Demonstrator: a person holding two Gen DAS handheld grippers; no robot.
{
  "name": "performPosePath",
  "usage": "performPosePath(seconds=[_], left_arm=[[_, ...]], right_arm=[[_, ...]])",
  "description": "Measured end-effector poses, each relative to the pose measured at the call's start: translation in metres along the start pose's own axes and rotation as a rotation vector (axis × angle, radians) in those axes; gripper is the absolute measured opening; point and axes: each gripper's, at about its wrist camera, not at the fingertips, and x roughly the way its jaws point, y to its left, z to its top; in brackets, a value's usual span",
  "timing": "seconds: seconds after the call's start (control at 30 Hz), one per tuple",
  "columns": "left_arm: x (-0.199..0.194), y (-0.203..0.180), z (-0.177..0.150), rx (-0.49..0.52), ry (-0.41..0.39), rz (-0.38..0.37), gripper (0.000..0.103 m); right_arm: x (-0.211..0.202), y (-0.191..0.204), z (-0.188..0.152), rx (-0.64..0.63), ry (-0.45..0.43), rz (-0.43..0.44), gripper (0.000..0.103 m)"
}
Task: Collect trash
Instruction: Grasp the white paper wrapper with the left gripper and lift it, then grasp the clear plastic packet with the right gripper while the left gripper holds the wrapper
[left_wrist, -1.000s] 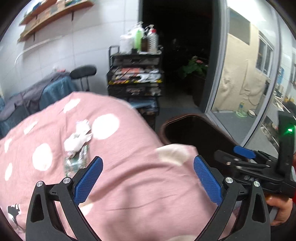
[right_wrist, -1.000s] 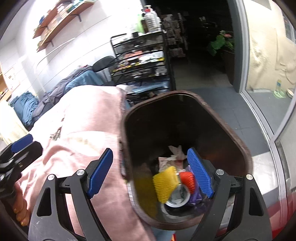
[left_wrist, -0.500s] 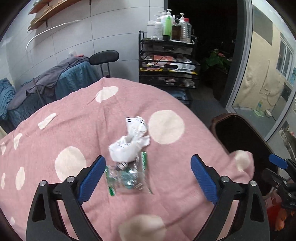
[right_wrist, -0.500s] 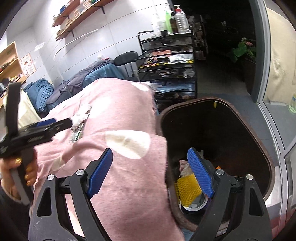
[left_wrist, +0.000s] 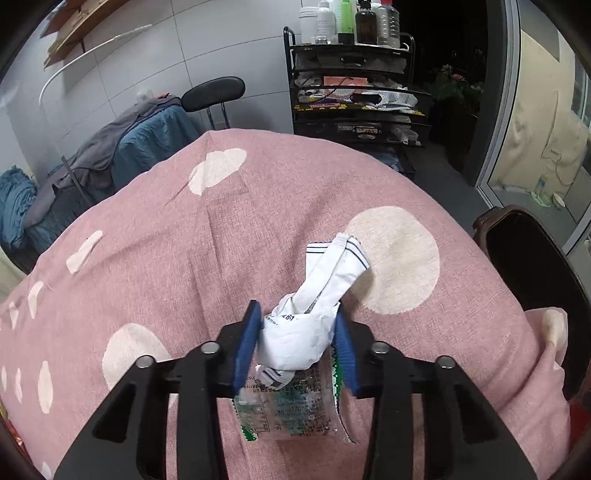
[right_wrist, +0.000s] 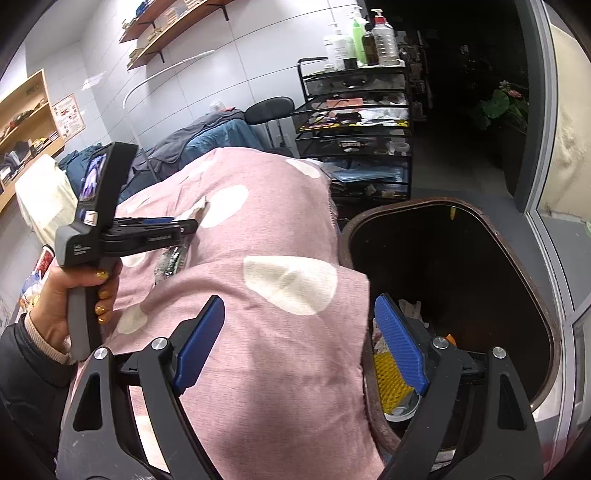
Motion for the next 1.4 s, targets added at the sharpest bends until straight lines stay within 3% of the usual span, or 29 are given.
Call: performPosePath(seconds=[0.33,0.6,0.87,1.13,1.4], left_arm=[[-0.045,0.016,-0.013,-0.122,-0.094,-0.019,0.028],[-0.096,0.026,-0.043,-0.181,-0.185,0.02,0.028],[-0.119,0.034,-0.076,-0.227,-0.196,0.064,0.028],[-0.134,0.043,-0.102,-0.267,-0.19,0.062,0.029],[-0.145,0.046,-0.12,-0.304,-0.199,0.058,0.029]], right_arm=[[0.014,0.035,0.014,-0.089,0.022,0.086,0.083],[0.044,0.075,0.032,-0.175,0.104,0.185,0.083],[0.087,0.118,0.046,-0.222,0.242,0.268,0.082],[0.137,0.154,0.046,-0.244,0.404,0.274,0.071],[0.172,0.169,0.049,-0.214,0.478,0.236,0.059]])
